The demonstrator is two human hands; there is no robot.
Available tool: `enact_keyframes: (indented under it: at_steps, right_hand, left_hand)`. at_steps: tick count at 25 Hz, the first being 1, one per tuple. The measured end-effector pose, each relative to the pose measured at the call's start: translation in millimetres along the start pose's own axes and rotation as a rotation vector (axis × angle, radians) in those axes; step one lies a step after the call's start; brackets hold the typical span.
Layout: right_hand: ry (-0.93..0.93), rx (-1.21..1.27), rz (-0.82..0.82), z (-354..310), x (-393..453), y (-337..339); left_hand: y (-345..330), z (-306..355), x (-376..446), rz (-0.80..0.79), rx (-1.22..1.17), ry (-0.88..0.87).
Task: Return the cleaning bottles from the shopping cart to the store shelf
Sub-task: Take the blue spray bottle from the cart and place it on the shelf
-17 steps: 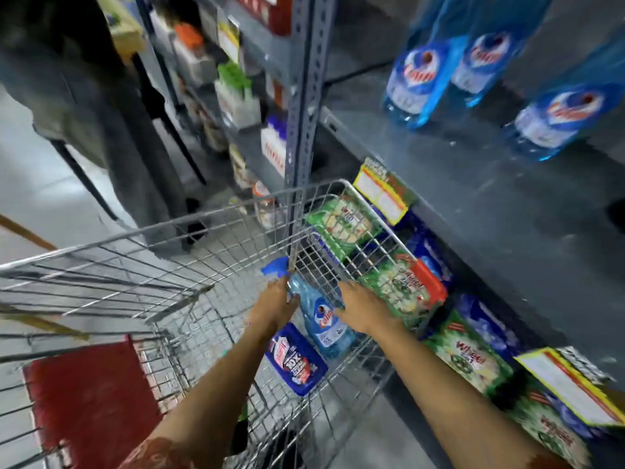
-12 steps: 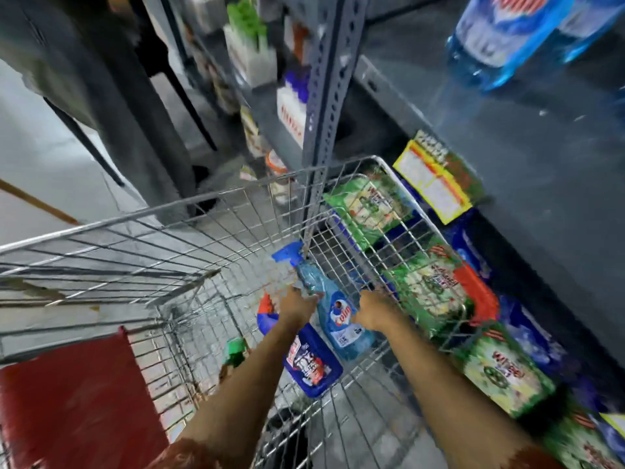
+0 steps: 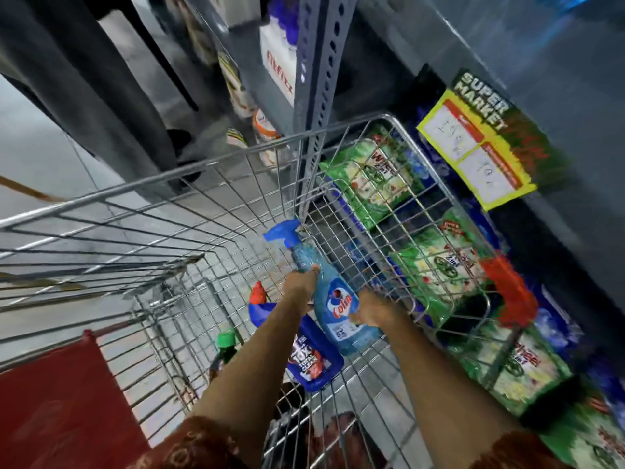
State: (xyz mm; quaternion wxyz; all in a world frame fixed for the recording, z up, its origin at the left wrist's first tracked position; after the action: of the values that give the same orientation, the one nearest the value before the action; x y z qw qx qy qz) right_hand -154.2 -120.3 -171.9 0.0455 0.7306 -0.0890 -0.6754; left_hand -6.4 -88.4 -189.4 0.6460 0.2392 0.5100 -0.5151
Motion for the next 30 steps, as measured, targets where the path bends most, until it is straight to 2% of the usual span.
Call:
enact_keyframes:
  at_steps: [4, 7, 12, 17, 20, 24, 30]
  right_hand:
    - [0.059, 0.015, 0.013, -10.9, -25.1, 6.3]
    - [0.154, 0.062, 0.040, -16.9, -60.2, 12.6]
    - [0.485, 0.329, 0.168, -18.3, -156.7, 17.9]
    - [0.860, 0.462, 0.344, -6.8, -280.6, 14.7]
    - [1.006, 0.515, 0.452, 13.5, -344.9, 15.6]
    - [1.068, 0.563, 0.623, 53.1, -412.7, 23.0]
    - [1.064, 0.585, 0.720, 91.2, -448.6, 35.5]
  left_hand:
    - [1.8, 11.2, -28.7, 0.005, 0.007, -0.067]
    - [-2.0, 36.0, -73.0, 0.010, 0.013, -0.235]
    - [-30.5, 88.1, -173.0, -0.069, 0.170, -0.511]
    - [-92.8, 125.5, -290.2, -0.267, 0.321, -0.750]
    - [-136.1, 134.5, -355.4, -0.325, 0.363, -0.862]
    - [-190.9, 140.2, -423.8, -0.380, 0.383, -0.986]
    - [-243.3, 146.0, -455.6, -0.454, 0.447, -1.070]
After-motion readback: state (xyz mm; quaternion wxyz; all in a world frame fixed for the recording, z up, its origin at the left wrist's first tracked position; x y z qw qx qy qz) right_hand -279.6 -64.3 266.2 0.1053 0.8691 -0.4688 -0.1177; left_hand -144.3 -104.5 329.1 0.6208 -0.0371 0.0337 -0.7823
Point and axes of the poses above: each hand's wrist, its own x-axis towards the middle knuckle, its own y-axis out of the back of the hand, z = x × y, the point moved 9 cm from there along x, towards the middle knuckle, and after that the axes turned 15 degrees about -z, right-handed, at the moved point
